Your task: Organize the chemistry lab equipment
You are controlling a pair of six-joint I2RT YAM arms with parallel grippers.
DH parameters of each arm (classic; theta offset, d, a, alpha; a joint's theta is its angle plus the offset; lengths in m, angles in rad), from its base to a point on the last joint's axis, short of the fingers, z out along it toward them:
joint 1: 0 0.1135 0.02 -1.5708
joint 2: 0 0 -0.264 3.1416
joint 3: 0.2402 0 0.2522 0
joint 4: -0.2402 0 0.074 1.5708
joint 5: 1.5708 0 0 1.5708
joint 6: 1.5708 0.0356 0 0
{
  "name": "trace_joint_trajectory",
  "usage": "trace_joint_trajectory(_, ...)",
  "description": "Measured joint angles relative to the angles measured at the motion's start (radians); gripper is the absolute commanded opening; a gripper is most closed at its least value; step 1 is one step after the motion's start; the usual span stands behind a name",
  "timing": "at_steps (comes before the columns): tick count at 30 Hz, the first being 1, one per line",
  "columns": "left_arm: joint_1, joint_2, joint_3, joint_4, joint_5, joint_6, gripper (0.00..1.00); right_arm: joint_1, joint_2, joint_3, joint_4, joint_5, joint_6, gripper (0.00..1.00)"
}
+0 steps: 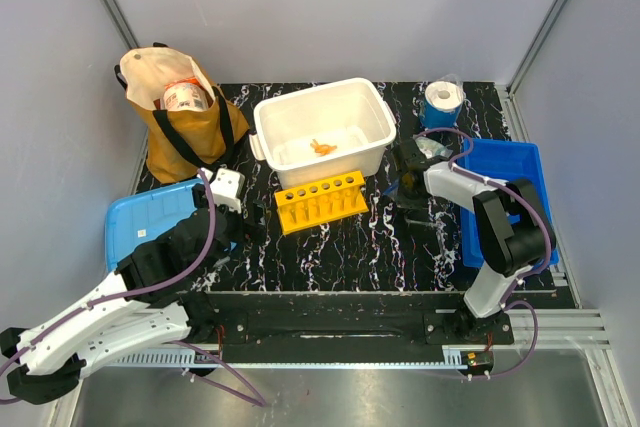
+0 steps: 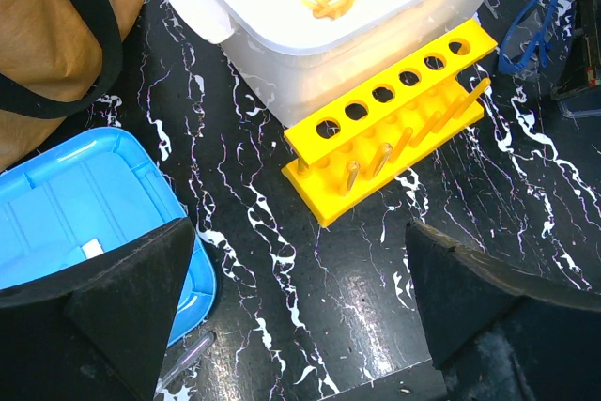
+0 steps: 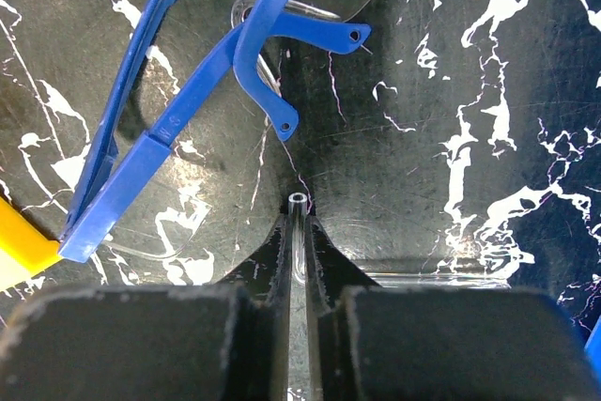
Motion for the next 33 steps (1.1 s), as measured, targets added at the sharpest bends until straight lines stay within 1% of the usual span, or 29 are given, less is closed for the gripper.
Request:
trace_joint_trajectory(5,0.0,-0.001,0.0,0.0,0.0,0.0,0.99,0.0,-0.011,0.0,0.001,0.002,-0.005,0.04)
trace_joint_trajectory(11,0.0,-0.001,0.0,0.0,0.0,0.0,0.99,0.0,-0.096,0.004,-0.015,0.002,-0.03,0.03)
trace_joint_trajectory(15,0.0,-0.001,0.0,0.0,0.0,0.0,0.99,0.0,-0.146,0.046,-0.061,0.018,-0.063,0.03)
trace_joint_trajectory(18,0.0,-0.001,-0.002,0.0,0.0,0.0,0.99,0.0,-0.182,0.088,-0.089,0.06,-0.103,0.03)
trace_joint_trajectory(21,0.0,-0.001,-0.002,0.0,0.0,0.0,0.99,-0.019,-0.212,0.138,-0.112,0.108,-0.177,0.03)
trace_joint_trajectory(24,0.0,-0.001,-0.002,0.001,0.001,0.0,0.99,-0.109,-0.231,0.191,-0.121,0.112,-0.256,0.03)
trace_joint_trajectory(28,0.0,0.0,-0.005,0.012,0.008,0.0,0.99,-0.306,-0.252,0.238,-0.116,0.093,-0.349,0.03)
trace_joint_trajectory(30,0.0,0.004,-0.008,0.019,0.012,0.001,0.99,-0.392,-0.254,0.253,-0.115,0.071,-0.395,0.05)
trace_joint_trajectory(32,0.0,0.016,-0.01,0.024,0.015,0.001,0.99,-0.453,-0.254,0.257,-0.106,0.053,-0.454,0.05)
trace_joint_trajectory(33,0.0,0.023,-0.011,0.026,0.016,0.001,0.99,-0.463,-0.254,0.257,-0.103,0.048,-0.481,0.06)
